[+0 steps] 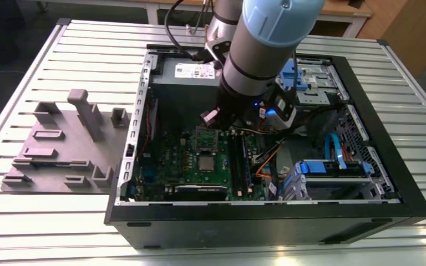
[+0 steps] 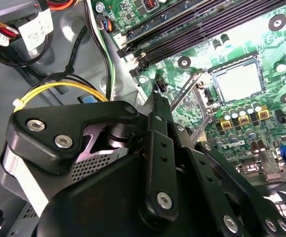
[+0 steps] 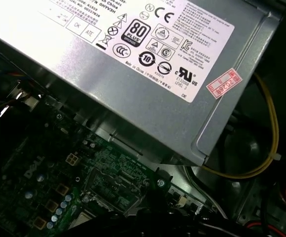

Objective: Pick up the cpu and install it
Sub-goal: 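Close the cpu cover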

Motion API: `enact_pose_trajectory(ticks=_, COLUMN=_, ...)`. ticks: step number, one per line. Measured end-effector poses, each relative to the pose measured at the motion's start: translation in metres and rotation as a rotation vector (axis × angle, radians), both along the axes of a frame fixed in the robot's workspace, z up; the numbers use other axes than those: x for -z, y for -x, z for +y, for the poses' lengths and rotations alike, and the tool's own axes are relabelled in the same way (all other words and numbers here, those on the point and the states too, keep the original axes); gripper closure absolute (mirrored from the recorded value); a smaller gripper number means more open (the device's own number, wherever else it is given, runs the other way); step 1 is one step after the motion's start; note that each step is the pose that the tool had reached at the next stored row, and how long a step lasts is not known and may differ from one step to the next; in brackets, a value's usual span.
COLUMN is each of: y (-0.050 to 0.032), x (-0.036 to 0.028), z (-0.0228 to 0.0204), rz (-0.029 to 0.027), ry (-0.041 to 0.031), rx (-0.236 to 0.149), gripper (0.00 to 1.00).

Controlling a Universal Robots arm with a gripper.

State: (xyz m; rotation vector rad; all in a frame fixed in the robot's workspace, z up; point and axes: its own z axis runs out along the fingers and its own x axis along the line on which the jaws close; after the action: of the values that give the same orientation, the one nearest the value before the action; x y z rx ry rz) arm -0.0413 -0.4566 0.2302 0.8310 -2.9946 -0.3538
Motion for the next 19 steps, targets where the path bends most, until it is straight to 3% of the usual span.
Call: enact_pose_trajectory(ticks=19, y=0.0, x=-0.0102, z=-0.0002, rz=0.0006, ry=-0.0001, rx=-0.021, gripper=0.89)
